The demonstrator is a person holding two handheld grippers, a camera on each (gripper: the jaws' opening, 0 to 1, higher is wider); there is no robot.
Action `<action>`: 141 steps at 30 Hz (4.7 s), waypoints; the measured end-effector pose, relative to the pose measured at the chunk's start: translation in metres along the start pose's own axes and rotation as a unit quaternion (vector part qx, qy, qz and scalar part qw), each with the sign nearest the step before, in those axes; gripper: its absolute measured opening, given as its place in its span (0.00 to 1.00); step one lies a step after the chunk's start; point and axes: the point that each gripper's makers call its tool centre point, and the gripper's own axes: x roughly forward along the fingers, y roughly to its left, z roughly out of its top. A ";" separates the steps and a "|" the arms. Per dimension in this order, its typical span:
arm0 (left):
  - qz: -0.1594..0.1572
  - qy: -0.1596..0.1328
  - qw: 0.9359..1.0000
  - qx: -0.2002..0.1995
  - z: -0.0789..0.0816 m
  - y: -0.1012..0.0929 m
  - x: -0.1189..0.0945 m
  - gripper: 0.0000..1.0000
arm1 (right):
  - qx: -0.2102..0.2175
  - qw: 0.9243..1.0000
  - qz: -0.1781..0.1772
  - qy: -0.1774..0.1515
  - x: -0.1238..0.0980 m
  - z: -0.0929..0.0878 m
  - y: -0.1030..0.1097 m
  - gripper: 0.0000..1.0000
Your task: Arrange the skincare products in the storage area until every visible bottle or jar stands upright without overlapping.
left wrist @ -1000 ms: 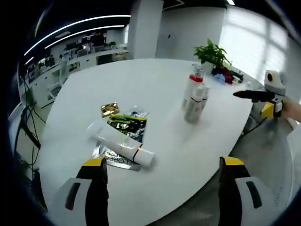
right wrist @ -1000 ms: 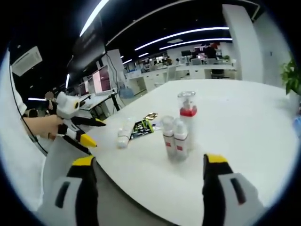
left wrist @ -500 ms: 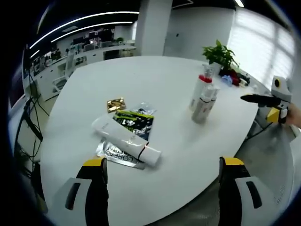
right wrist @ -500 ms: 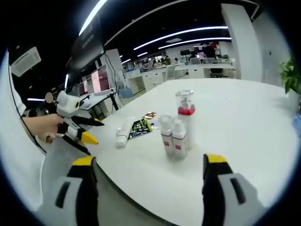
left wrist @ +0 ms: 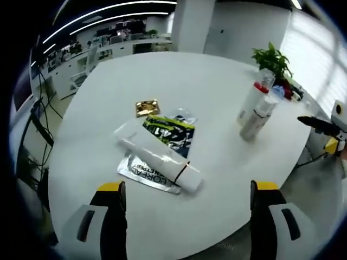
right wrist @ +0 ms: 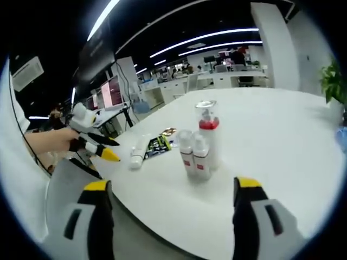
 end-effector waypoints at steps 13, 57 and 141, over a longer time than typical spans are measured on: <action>0.045 0.035 0.997 -0.043 0.011 0.022 0.031 0.82 | 0.012 1.000 -0.009 -0.002 0.003 -0.001 -0.009 0.92; 0.161 0.041 0.982 -0.094 0.028 0.069 0.090 0.46 | 0.031 0.999 -0.036 -0.001 0.003 -0.002 -0.022 0.91; -0.022 -0.177 0.972 0.156 0.079 -0.119 -0.017 0.30 | -0.017 0.990 0.097 -0.106 0.027 0.093 0.083 0.57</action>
